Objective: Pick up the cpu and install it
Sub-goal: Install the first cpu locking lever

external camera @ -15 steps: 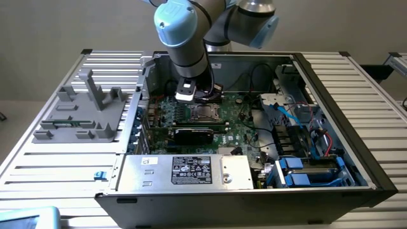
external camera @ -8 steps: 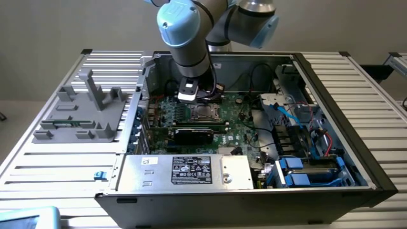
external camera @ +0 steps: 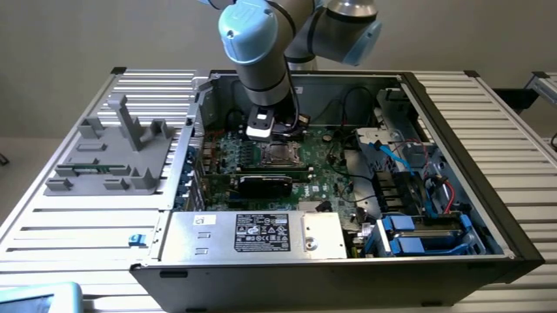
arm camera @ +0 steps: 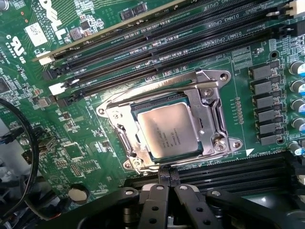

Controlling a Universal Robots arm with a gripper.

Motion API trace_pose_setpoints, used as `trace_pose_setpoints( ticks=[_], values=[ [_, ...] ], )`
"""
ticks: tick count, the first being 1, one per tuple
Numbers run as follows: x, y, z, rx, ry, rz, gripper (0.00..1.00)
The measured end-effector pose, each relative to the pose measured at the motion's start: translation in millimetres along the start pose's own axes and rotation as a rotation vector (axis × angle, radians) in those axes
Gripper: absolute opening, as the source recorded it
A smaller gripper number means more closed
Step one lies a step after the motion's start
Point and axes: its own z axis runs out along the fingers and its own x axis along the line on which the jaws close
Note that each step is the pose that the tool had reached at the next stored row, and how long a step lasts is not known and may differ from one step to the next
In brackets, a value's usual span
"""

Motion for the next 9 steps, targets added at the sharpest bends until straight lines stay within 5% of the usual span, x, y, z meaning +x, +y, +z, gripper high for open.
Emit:
trace_pose_setpoints(
  ticks=[9],
  values=[
    [1.6, -0.6, 0.5, 0.0, 0.0, 0.0, 0.11]
  ],
)
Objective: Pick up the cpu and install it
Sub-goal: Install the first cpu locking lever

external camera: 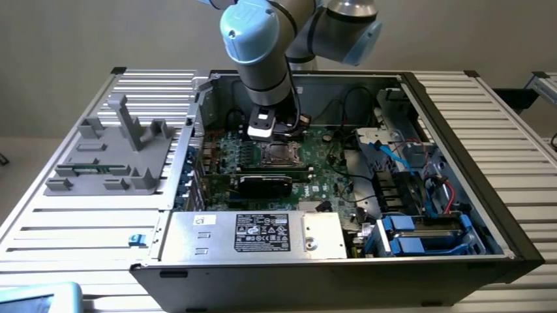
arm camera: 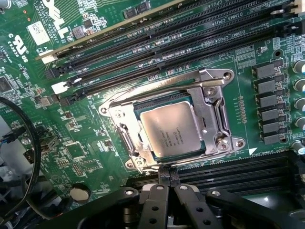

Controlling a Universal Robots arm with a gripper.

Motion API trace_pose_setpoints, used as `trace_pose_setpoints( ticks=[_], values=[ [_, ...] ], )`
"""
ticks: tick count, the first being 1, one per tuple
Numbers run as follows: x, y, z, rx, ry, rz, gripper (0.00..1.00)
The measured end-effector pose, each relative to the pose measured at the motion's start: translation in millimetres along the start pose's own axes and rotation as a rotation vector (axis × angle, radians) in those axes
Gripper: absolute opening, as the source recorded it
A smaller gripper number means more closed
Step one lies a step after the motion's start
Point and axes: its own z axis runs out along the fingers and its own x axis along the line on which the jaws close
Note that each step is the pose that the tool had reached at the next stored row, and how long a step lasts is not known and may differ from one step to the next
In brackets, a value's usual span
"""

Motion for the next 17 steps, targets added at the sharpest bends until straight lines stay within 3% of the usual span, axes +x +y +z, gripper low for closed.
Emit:
trace_pose_setpoints(
  ticks=[17],
  values=[
    [1.3, -0.3, 0.7, 0.0036, -0.0009, 0.001, 0.11]
  ],
)
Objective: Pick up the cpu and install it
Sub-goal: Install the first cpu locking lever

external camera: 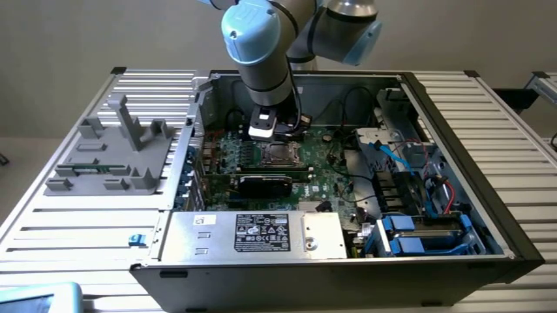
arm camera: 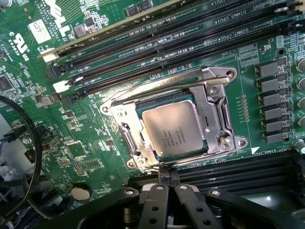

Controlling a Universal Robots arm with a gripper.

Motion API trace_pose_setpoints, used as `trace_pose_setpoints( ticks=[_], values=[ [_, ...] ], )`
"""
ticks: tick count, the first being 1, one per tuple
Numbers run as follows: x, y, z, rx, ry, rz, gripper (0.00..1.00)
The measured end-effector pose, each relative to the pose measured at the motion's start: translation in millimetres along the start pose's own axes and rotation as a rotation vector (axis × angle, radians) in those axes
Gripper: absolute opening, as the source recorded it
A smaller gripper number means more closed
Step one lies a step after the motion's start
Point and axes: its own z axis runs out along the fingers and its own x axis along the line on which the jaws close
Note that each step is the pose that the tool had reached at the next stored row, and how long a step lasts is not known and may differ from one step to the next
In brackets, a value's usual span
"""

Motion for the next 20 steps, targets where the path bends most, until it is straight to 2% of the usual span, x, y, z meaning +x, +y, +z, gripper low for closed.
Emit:
trace_pose_setpoints(
  ticks=[6, 10, 15, 20],
  values=[
    [0.1, 0.0, 0.0, 0.0053, -0.0014, 0.001, 0.11],
    [0.5, -1.1, -2.7, 0.0063, -0.0013, 0.001, 0.11],
    [2.7, -8.4, -21.1, 0.0043, -0.0056, 0.003, 0.11],
    [4.7, -15.0, -37.8, 0.0009, -0.0143, 0.006, 0.11]
  ],
)
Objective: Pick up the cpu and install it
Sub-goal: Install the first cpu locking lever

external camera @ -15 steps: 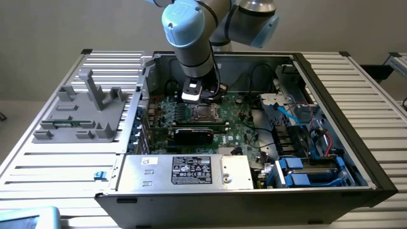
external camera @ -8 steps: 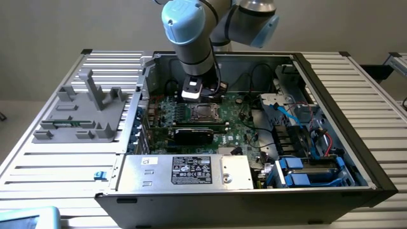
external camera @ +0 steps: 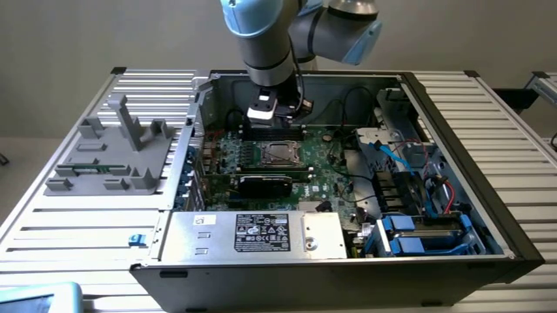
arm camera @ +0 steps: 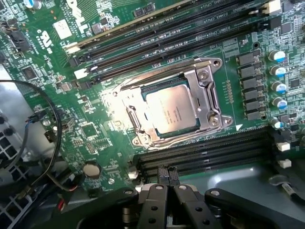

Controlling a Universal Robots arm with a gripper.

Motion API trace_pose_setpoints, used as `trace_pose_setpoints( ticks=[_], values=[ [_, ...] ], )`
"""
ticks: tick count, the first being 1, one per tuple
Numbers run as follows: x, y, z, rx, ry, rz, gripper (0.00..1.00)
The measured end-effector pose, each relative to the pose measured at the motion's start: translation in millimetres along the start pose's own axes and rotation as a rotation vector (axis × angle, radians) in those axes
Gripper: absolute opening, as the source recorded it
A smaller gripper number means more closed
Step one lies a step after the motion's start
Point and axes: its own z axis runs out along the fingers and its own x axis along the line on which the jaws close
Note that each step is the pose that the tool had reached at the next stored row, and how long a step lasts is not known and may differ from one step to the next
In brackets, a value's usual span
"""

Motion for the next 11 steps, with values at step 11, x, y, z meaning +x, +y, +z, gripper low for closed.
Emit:
trace_pose_setpoints(
  ticks=[11],
  values=[
    [0.5, -2.5, -5.7, -0.0783, -0.0701, 0.018, 0.11]
  ],
)
